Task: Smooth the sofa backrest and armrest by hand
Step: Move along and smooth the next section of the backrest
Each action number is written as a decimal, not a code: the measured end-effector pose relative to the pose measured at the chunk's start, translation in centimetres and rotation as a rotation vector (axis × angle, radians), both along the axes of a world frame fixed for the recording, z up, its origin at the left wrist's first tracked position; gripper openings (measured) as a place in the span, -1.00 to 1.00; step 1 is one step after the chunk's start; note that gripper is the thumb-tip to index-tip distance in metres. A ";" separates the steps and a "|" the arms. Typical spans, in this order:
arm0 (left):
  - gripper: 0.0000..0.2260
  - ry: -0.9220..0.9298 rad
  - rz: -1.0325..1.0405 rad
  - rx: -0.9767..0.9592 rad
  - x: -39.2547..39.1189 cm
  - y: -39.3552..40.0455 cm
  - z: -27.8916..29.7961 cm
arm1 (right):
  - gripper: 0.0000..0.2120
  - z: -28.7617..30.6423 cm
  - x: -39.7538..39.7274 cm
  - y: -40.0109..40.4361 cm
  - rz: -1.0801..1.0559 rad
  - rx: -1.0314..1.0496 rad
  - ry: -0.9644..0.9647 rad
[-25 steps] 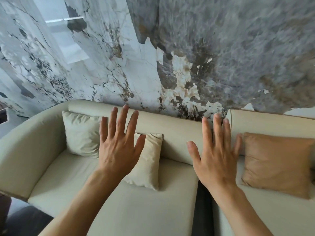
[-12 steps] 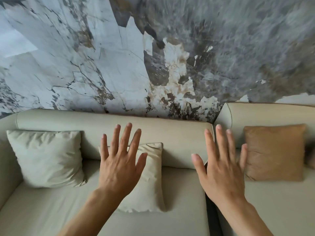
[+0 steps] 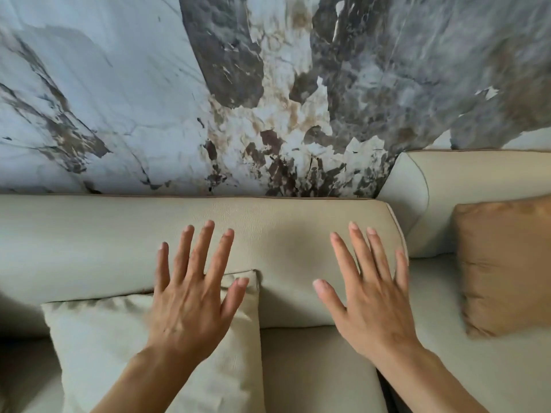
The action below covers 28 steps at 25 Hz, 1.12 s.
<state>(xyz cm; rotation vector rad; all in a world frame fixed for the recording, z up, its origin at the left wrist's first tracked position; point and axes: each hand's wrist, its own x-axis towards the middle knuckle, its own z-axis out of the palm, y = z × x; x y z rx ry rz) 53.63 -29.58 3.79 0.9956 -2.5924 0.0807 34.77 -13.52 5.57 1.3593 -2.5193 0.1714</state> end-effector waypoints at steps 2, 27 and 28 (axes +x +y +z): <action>-0.39 0.004 -0.005 -0.021 -1.9 -1.8 -3.0 | -0.32 -3.4 -1.9 -3.0 -0.006 -0.017 -0.013; -0.37 0.203 0.140 -0.311 -13.3 -16.9 -12.8 | -0.38 -11.8 -14.4 -21.1 0.135 -0.316 0.173; -0.37 0.207 0.142 -0.310 -13.5 -17.2 -12.8 | -0.38 -11.8 -14.6 -21.4 0.136 -0.316 0.176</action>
